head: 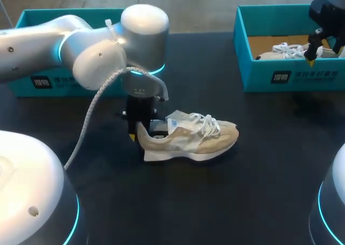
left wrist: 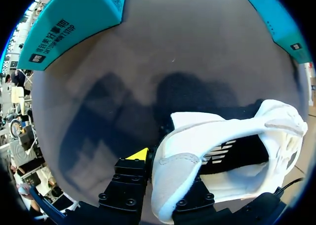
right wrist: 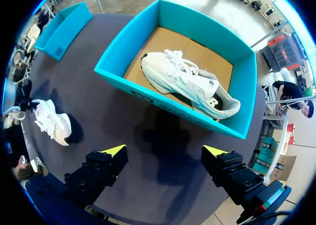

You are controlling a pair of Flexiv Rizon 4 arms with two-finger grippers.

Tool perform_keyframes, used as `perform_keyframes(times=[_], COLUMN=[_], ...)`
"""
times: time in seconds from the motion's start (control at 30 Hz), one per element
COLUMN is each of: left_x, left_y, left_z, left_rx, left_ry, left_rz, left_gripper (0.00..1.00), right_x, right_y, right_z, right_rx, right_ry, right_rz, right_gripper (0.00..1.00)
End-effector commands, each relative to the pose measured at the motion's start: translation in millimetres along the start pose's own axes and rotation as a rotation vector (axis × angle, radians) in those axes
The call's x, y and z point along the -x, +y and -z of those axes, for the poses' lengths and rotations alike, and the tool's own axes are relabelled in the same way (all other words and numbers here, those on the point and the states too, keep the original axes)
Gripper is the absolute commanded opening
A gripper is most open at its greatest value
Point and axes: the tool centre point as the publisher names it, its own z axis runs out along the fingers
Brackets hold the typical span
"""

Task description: Take the shoe out of the shoebox, open the shoe tongue, remove and reinsert the insole, then place the shoe into the shoebox

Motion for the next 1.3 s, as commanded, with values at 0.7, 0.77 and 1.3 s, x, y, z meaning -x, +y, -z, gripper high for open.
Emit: perform_keyframes(times=[0.7, 0.77, 1.3], left_x=[-5.5, -6.1, -8.3], left_y=[-23, -23, -13], left_z=[-25, -27, -22], left_rx=[0.049, 0.054, 0.076], left_ry=[-0.051, -0.052, -0.030], left_rz=[0.015, 0.011, -0.015], left_gripper=[0.00, 0.07, 1.00], right_x=[-0.2, -0.2, -0.2], right_y=[-0.7, -0.7, -0.7], right_z=[0, 0, 0], right_rx=[0.001, 0.001, 0.001], right_ry=[-0.001, -0.001, -0.001], right_rz=[0.000, 0.000, 0.000], right_gripper=[1.00, 1.00, 1.00])
